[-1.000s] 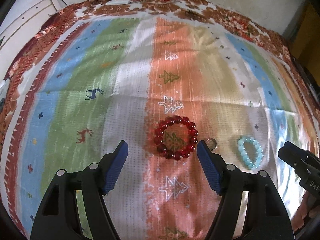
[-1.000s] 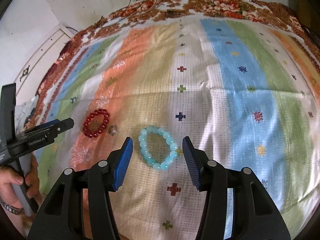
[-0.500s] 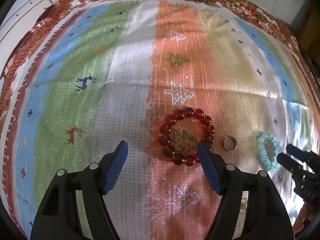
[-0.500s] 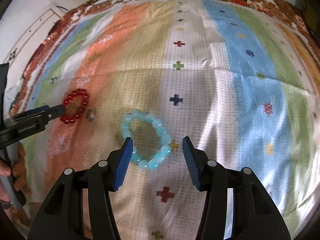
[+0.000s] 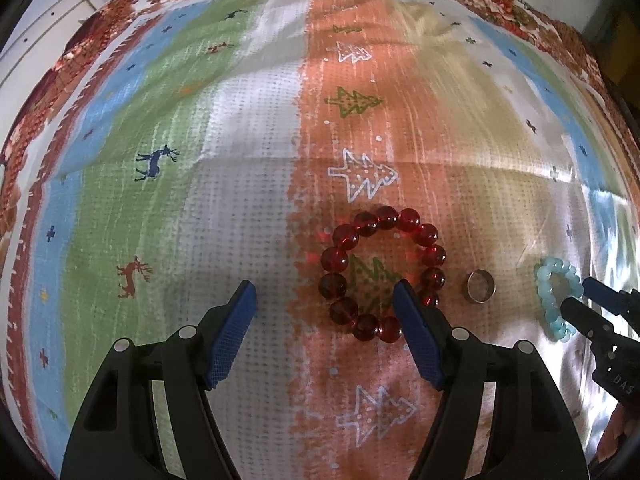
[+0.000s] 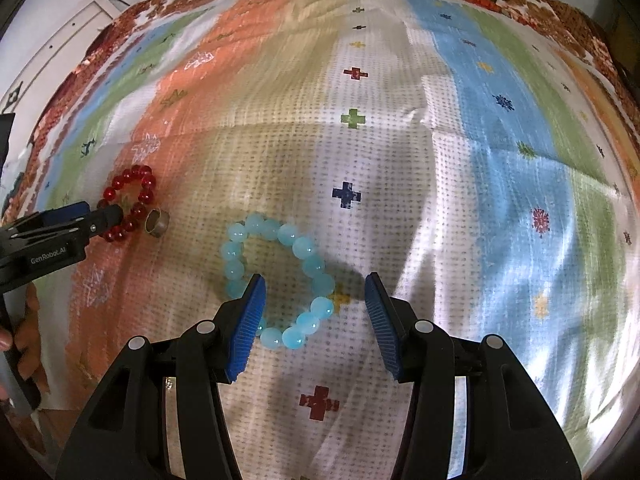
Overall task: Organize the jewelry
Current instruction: 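Move left gripper to red bead bracelet while right gripper approaches light blue bracelet, then close left gripper on red bracelet while right gripper closes on light blue bracelet, then lift both held bracelets and carry them over the silver tin, then open left gripper dropping red bracelet while right gripper drops blue bracelet into tin, then move left gripper to silver ring while right gripper approaches gold earrings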
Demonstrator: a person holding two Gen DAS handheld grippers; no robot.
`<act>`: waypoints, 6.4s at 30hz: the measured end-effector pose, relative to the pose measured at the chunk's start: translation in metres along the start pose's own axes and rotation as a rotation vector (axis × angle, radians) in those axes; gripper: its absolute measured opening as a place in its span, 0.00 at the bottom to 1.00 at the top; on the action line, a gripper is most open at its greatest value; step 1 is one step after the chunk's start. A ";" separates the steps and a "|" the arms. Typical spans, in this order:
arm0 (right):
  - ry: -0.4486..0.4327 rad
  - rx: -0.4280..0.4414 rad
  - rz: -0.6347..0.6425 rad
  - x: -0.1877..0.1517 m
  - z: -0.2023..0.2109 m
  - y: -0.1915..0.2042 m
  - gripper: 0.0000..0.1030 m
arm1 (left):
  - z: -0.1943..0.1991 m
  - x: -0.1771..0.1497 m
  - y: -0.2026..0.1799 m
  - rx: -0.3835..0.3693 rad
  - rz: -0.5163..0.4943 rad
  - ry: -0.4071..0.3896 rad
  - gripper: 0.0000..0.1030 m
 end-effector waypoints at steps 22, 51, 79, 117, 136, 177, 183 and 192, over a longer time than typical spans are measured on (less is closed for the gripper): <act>-0.018 -0.031 0.007 -0.003 0.002 -0.008 0.12 | 0.005 -0.002 0.006 0.021 -0.021 -0.003 0.13; -0.370 0.037 0.000 0.044 0.090 0.017 0.12 | 0.098 0.029 -0.032 -0.084 0.016 -0.288 0.13; -0.681 0.065 0.073 0.055 0.199 0.040 0.12 | 0.216 0.031 -0.047 -0.065 -0.023 -0.673 0.13; -0.718 0.157 0.133 -0.005 0.257 0.075 0.12 | 0.279 -0.037 -0.065 -0.110 -0.059 -0.730 0.13; -0.651 0.261 0.174 -0.039 0.255 0.108 0.12 | 0.292 -0.065 -0.065 -0.117 -0.055 -0.709 0.13; -0.520 0.241 0.094 -0.015 0.211 0.079 0.43 | 0.231 -0.030 -0.033 -0.144 0.073 -0.502 0.51; -0.430 0.286 0.074 -0.014 0.191 0.082 0.48 | 0.209 -0.019 -0.034 -0.153 0.059 -0.445 0.56; -0.339 0.288 0.109 -0.014 0.165 0.086 0.54 | 0.176 -0.012 -0.036 -0.212 0.101 -0.339 0.59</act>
Point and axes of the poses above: each gripper's, at about its wrist camera, not at the fingertips, and z roughly against the way its jaws point, y to its left, x to its top, the point moved 10 cm from there along -z, roughly the way its jaws point, and after that the axes turned 15 degrees about -y, right-handed, at the moved point
